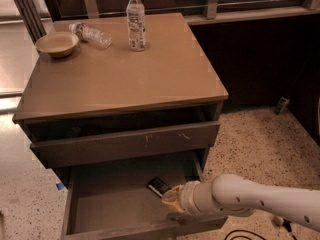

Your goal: Pick rxbar chocolate from middle drawer and place on counter

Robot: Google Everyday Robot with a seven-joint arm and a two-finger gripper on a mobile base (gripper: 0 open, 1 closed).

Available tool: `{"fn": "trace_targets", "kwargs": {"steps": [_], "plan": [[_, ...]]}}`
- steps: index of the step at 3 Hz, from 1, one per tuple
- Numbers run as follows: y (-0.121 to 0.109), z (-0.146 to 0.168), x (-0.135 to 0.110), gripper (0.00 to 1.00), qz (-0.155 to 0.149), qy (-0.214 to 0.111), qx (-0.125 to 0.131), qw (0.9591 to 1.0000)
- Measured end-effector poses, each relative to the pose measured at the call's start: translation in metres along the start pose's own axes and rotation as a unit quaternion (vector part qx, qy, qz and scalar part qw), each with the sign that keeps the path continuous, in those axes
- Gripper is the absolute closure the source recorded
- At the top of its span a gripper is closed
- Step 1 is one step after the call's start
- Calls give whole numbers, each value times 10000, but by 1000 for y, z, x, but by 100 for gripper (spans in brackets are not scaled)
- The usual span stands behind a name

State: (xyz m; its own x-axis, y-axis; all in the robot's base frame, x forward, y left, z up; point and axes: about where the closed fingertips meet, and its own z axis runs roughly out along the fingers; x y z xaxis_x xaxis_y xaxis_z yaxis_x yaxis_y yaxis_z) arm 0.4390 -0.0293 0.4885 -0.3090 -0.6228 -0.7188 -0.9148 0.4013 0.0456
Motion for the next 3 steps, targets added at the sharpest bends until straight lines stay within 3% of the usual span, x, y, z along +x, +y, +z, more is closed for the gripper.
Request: {"fn": "trace_targets", "kwargs": {"steps": [2, 3], "plan": [[-18, 41, 20, 98, -321, -115, 361, 9988], [-25, 51, 22, 76, -363, -115, 420, 9984]]}}
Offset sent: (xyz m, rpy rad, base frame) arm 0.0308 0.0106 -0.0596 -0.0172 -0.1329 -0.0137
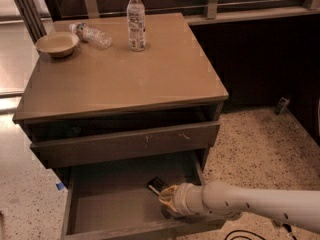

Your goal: Pick rxbar chocolate from middle drawer and place on counter

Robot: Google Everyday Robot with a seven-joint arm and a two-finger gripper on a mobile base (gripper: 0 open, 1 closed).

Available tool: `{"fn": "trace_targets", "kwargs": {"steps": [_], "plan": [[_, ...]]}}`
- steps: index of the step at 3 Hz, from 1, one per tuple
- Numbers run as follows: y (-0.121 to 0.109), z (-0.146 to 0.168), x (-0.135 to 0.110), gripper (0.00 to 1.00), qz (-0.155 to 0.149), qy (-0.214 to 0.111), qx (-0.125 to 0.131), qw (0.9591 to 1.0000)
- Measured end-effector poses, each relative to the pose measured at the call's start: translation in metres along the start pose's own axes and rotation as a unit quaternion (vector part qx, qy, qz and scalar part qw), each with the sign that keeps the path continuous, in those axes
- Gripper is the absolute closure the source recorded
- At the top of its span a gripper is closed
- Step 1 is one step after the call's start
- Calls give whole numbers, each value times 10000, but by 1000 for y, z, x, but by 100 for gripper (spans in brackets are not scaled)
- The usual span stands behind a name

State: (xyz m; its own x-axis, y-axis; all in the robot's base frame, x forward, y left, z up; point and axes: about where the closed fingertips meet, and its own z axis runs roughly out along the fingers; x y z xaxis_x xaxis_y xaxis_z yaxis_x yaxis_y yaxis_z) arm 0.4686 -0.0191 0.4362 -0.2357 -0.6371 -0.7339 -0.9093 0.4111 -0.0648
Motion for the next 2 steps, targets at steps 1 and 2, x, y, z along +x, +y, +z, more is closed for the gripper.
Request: {"fn": "trace_targets", "kwargs": {"steps": [1, 2], "plan": [[-6, 6, 3, 57, -19, 56, 35, 10000], [-23, 28, 7, 55, 40, 100, 3, 9999]]}}
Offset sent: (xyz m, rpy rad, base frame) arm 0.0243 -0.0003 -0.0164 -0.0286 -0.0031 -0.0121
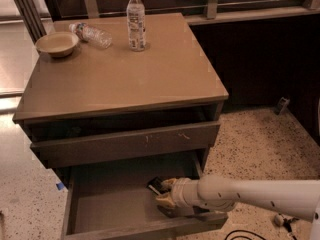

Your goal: Pick rxbar chocolate from middle drawer and place on counter

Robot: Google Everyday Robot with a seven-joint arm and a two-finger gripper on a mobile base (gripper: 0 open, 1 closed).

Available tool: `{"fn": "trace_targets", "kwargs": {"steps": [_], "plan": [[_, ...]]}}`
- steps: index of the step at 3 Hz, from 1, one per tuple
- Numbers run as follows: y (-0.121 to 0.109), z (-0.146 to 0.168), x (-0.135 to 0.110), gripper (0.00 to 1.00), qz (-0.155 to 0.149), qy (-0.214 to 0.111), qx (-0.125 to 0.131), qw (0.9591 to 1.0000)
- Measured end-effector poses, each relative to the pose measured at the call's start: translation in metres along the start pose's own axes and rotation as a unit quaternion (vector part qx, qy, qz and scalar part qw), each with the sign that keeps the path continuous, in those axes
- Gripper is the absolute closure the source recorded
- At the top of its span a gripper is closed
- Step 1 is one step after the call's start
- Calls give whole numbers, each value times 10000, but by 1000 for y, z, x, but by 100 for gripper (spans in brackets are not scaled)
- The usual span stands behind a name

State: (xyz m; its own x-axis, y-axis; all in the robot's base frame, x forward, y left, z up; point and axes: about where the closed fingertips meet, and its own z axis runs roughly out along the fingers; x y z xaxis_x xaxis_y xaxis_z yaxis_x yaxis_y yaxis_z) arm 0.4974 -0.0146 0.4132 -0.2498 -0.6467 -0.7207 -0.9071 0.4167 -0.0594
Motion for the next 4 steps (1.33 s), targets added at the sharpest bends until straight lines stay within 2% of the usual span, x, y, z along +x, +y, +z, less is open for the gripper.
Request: {"fn": "trace_targets", "kwargs": {"steps": [1, 3, 4], "plan": [[-5, 8, 5, 55, 72, 5, -6, 10000], [-18, 27, 24, 28, 285, 151, -26, 9995], [-21, 32, 33, 30, 362, 232, -33, 9991]]}}
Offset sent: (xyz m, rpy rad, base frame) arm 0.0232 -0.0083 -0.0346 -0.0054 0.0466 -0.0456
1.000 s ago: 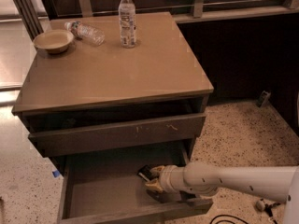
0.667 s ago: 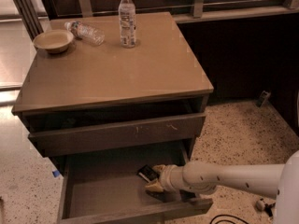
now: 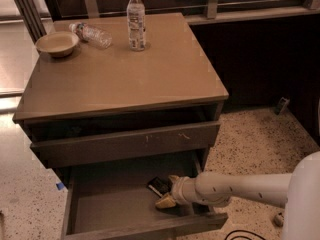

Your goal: Pick rxbar chocolate from middle drawer and place on counter

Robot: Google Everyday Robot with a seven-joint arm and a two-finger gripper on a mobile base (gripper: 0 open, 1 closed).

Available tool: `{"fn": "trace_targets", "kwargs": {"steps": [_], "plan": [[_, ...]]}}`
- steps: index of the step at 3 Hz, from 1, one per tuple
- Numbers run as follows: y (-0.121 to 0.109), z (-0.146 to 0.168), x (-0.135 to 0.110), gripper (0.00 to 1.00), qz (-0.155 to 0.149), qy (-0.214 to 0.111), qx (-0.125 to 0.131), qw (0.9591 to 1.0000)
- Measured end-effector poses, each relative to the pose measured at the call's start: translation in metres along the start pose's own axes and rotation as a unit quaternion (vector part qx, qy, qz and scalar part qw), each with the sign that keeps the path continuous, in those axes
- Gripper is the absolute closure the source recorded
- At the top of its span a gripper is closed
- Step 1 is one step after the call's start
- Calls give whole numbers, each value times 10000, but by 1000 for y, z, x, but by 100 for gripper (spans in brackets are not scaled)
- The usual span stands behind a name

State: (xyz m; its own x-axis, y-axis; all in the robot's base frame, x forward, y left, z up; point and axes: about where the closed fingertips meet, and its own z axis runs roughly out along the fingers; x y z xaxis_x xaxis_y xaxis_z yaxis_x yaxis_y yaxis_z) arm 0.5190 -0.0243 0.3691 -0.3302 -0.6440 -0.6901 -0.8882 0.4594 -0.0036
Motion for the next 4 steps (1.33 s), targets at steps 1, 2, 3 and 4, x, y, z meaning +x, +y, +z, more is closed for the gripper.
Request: {"fn": "trace_targets", "kwargs": {"steps": [1, 2, 3, 4], "plan": [[-1, 7, 6, 33, 64, 79, -28, 9999], [-2, 13, 11, 34, 128, 144, -52, 9998], [-3, 15, 14, 41, 175, 193, -68, 9996], [-2, 14, 13, 63, 174, 193, -68, 9996]]}}
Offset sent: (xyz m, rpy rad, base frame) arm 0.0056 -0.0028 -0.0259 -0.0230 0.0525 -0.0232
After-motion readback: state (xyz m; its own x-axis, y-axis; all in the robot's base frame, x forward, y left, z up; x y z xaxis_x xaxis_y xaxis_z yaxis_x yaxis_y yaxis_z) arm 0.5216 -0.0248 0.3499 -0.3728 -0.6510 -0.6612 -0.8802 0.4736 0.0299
